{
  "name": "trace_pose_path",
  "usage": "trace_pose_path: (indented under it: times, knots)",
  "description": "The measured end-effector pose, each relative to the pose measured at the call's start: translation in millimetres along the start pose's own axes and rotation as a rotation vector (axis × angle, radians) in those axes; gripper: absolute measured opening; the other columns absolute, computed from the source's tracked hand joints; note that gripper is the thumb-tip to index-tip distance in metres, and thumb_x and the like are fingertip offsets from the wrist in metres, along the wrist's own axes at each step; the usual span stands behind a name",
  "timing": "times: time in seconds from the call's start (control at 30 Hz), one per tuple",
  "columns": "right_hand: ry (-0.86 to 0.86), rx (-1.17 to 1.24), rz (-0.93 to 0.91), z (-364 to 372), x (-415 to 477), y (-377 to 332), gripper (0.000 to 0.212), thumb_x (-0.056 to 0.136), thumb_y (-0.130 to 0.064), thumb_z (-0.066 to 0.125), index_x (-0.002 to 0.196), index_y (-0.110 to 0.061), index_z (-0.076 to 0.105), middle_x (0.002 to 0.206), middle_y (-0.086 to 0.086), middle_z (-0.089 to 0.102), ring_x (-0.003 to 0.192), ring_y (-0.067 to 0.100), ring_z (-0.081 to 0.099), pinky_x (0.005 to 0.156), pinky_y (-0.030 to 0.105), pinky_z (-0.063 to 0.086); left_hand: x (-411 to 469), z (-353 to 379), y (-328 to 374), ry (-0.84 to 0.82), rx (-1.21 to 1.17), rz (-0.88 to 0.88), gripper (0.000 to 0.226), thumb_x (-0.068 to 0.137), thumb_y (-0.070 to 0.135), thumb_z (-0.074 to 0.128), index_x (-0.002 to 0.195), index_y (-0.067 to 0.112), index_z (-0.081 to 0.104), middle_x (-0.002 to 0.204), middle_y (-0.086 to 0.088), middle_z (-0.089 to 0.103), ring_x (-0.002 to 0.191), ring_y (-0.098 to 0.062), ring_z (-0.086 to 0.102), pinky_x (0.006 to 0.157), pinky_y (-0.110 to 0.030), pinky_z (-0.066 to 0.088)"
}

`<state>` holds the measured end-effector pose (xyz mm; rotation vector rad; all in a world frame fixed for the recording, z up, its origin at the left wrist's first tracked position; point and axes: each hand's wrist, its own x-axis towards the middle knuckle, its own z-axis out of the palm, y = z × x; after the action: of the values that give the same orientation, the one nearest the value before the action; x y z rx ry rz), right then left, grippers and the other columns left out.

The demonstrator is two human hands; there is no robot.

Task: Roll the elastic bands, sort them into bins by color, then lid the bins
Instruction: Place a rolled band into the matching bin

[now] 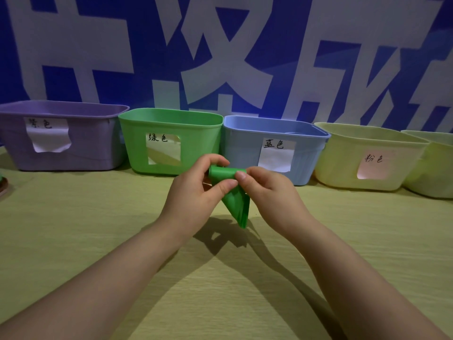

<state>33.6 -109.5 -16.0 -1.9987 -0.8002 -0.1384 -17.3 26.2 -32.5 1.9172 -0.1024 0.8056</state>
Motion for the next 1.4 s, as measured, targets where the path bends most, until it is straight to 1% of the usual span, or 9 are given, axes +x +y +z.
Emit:
trace_pose_path:
  times: [0.1, 0.23, 0.33, 0.63, 0.73, 0.87, 1.1, 1.27, 1.4]
  knots:
    - [-0.015, 0.005, 0.009, 0.1, 0.4, 1.0, 0.024, 0.093, -0.039, 0.048, 0.076, -0.026, 0.059, 0.062, -0.008, 0.053, 0.058, 0.006, 0.046, 0.059, 0.028, 0.036, 0.7, -0.8, -1.3, 0.008, 0.029, 0.014, 0.018, 0.080, 0.023, 0.068, 0.085, 0.033, 0.054, 0.078, 0.006, 0.063, 0.073, -0.010, 0.061, 0.068, -0.033, 0.051]
    - [0.008, 0.147, 0.017, 1.9, 2.4, 2.1, 0.010, 0.090, -0.030, 0.056, 0.099, -0.029, 0.061, 0.091, -0.005, 0.065, 0.088, 0.009, 0.061, 0.082, 0.032, 0.051, 0.1, -1.6, -2.4, 0.013, 0.094, 0.028, 0.014, 0.079, 0.035, 0.064, 0.082, 0.037, 0.051, 0.076, 0.012, 0.060, 0.071, -0.001, 0.057, 0.060, -0.019, 0.046]
    - [0.006, 0.221, 0.028, 2.0, 3.1, 0.3, 0.007, 0.089, -0.022, 0.059, 0.089, -0.029, 0.061, 0.091, -0.004, 0.066, 0.090, 0.011, 0.062, 0.086, 0.034, 0.052, -0.3, -2.7, -0.8, 0.025, 0.125, 0.040, 0.018, 0.070, 0.053, 0.054, 0.080, 0.037, 0.050, 0.071, 0.013, 0.057, 0.065, 0.003, 0.054, 0.053, -0.015, 0.041]
    - [0.026, -0.034, -0.002, 1.3, 2.0, -0.8, 0.017, 0.096, -0.033, 0.045, 0.092, -0.023, 0.058, 0.069, -0.013, 0.053, 0.064, 0.002, 0.046, 0.057, 0.023, 0.034, -0.5, -1.7, -3.5, 0.014, 0.199, 0.058, 0.018, 0.081, 0.031, 0.066, 0.094, 0.028, 0.053, 0.065, 0.011, 0.053, 0.054, 0.001, 0.050, 0.048, -0.014, 0.035]
    - [0.036, -0.123, -0.015, 1.0, 0.8, -2.5, 0.030, 0.097, -0.036, 0.039, 0.090, -0.014, 0.057, 0.070, -0.005, 0.054, 0.066, 0.011, 0.048, 0.060, 0.031, 0.035, 0.0, -0.8, -2.3, 0.008, 0.182, 0.048, 0.020, 0.080, 0.028, 0.067, 0.094, 0.028, 0.054, 0.073, 0.013, 0.055, 0.059, 0.002, 0.054, 0.052, -0.012, 0.041]
    - [0.085, -0.151, -0.012, -1.1, -0.4, -2.7, 0.041, 0.098, -0.040, 0.034, 0.084, -0.010, 0.060, 0.075, 0.006, 0.060, 0.073, 0.021, 0.052, 0.065, 0.035, 0.037, -1.3, 0.1, -1.2, -0.037, 0.088, 0.018, 0.026, 0.077, 0.024, 0.071, 0.089, 0.036, 0.052, 0.094, 0.015, 0.060, 0.086, -0.011, 0.062, 0.077, -0.032, 0.054]
    - [0.062, -0.097, 0.009, -2.0, -1.2, -2.7, 0.037, 0.097, -0.042, 0.035, 0.071, -0.025, 0.056, 0.061, -0.006, 0.050, 0.060, 0.009, 0.044, 0.056, 0.030, 0.032, -1.1, 1.9, -4.2, -0.035, 0.207, 0.097, 0.032, 0.079, 0.017, 0.070, 0.083, 0.040, 0.049, 0.079, 0.016, 0.060, 0.071, -0.002, 0.053, 0.059, -0.012, 0.039]
    - [0.058, 0.090, 0.015, -0.8, 0.3, -1.3, 0.028, 0.088, -0.041, 0.053, 0.110, -0.025, 0.061, 0.087, -0.011, 0.062, 0.080, 0.001, 0.056, 0.070, 0.022, 0.045, 0.2, 0.1, -5.1, 0.029, 0.205, 0.042, 0.020, 0.084, 0.024, 0.065, 0.089, 0.031, 0.048, 0.080, 0.013, 0.057, 0.069, 0.004, 0.052, 0.054, -0.010, 0.038]
    - [0.052, 0.062, -0.013, 2.2, 2.5, 1.9, 0.020, 0.086, -0.029, 0.062, 0.105, -0.023, 0.060, 0.088, -0.012, 0.062, 0.083, 0.002, 0.057, 0.074, 0.021, 0.045, 0.4, -1.3, -4.4, 0.022, 0.160, 0.038, 0.013, 0.089, 0.026, 0.057, 0.082, 0.032, 0.047, 0.070, 0.005, 0.053, 0.059, -0.001, 0.045, 0.050, -0.015, 0.033]
